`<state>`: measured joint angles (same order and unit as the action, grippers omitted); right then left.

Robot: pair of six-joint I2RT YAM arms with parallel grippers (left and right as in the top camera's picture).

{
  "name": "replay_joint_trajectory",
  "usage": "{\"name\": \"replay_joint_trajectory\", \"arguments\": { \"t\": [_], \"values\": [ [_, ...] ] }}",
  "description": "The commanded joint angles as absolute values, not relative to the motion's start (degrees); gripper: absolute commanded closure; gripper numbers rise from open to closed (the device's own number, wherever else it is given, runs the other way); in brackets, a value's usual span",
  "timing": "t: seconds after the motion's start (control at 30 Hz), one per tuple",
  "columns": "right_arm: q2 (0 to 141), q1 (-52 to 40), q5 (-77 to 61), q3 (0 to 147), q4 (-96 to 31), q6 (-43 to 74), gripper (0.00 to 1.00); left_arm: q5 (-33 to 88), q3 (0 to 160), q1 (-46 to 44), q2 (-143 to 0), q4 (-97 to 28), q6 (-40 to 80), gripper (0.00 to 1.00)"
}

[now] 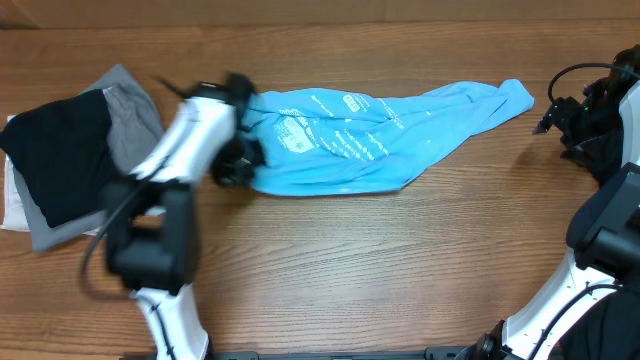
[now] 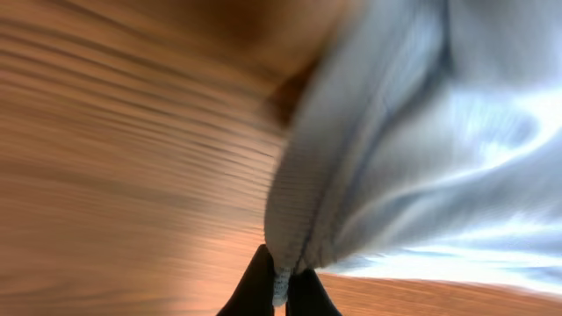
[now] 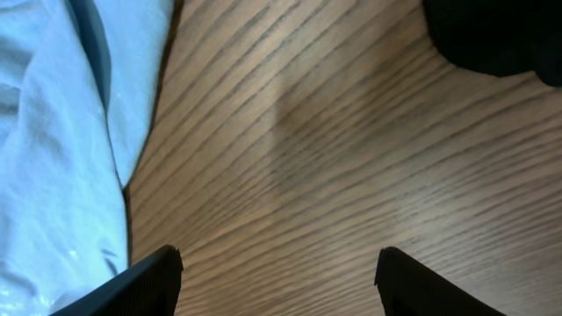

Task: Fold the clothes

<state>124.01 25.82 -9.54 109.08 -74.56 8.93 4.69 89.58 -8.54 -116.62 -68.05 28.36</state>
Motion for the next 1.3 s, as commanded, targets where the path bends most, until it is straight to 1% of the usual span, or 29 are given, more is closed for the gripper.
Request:
{"name": "replay_joint_trajectory", "arguments": {
  "t": [0.0,0.07,0.1,0.13,0.17,0.2,0.27,0.33,0.5,0.57,0.63,0.77,0.9,0.93,0.97,1.0,1.07,1.1,1.17,1.23,1.27],
  "values": [
    [122.3,25.8,-7.9,110.4,-74.9,8.5,0.25,0.5,90.2,-0.1,-105.6,-65.5,27.3,0.96],
    [122.3,25.8,-8.0,110.4,-75.3,8.5,0.25,3.4,90.2,3.2,-103.2,-62.8,27.5,0.96],
    [122.3,25.8,-7.9,110.4,-75.4,8.5,0.25,5.3,90.2,4.3,-102.6,-62.2,27.5,0.83],
    [122.3,25.8,-8.0,110.4,-75.7,8.5,0.25,8.3,90.2,5.4,-102.2,-61.8,27.5,0.43],
    [122.3,25.8,-8.0,110.4,-76.0,8.5,0.25,11.2,90.2,5.9,-102.2,-62.6,27.4,0.14],
    [122.3,25.8,-8.0,110.3,-76.1,8.5,0.25,12.4,90.2,5.9,-102.6,-63.7,27.4,0.07],
    [122.3,25.8,-8.0,110.3,-76.4,8.5,0.25,13.9,90.2,4.9,-103.1,-65.8,27.4,0.03],
    [122.3,25.8,-8.0,110.3,-76.5,8.5,0.25,13.1,90.1,2.9,-103.7,-68.0,26.9,0.0],
    [122.3,25.8,-8.0,110.3,-76.7,8.5,0.25,5.8,90.1,-3.0,-104.2,-70.1,27.3,0.0],
    [122.3,25.8,-8.0,110.3,-76.7,8.5,0.25,5.3,90.0,-5.4,-104.2,-70.1,27.2,0.0],
    [122.3,25.8,-8.0,110.3,-76.7,8.5,0.25,3.7,89.6,-7.6,-104.2,-70.5,28.3,0.04],
    [122.3,25.8,-8.0,110.3,-76.8,8.5,0.24,-1.5,86.3,-9.8,-104.2,-69.3,34.8,0.1],
    [122.3,25.8,-8.0,110.3,-76.8,8.5,0.24,-0.5,80.4,-9.6,-104.2,-63.4,36.7,0.18],
    [122.3,25.8,-8.0,110.3,-76.8,8.5,0.24,-0.2,78.3,-9.6,-104.2,-60.6,36.6,0.21],
    [122.3,25.8,-8.0,110.3,-76.8,8.5,0.24,0.0,75.4,-9.7,-104.2,-56.6,36.6,0.27],
    [122.3,25.8,-8.0,110.3,-76.8,8.5,0.24,0.0,74.0,-9.7,-104.2,-54.8,36.7,0.29],
    [122.3,25.8,-8.0,110.3,-76.8,8.5,0.24,0.0,71.3,-9.6,-104.2,-51.3,36.7,0.38],
    [122.3,25.8,-8.0,110.3,-76.8,8.5,0.24,-0.1,70.0,-9.5,-104.2,-49.6,36.7,0.41],
    [122.3,25.8,-8.0,110.3,-76.9,8.5,0.24,-0.2,68.0,-9.3,-104.2,-47.0,36.7,0.4],
    [122.3,25.8,-8.0,110.3,-76.9,8.5,0.24,-0.2,66.0,-9.0,-104.3,-44.0,36.7,0.36],
    [122.3,25.8,-8.0,110.3,-76.9,8.5,0.24,-0.2,64.7,-8.6,-104.3,-42.0,36.8,0.36]
  ]
}}
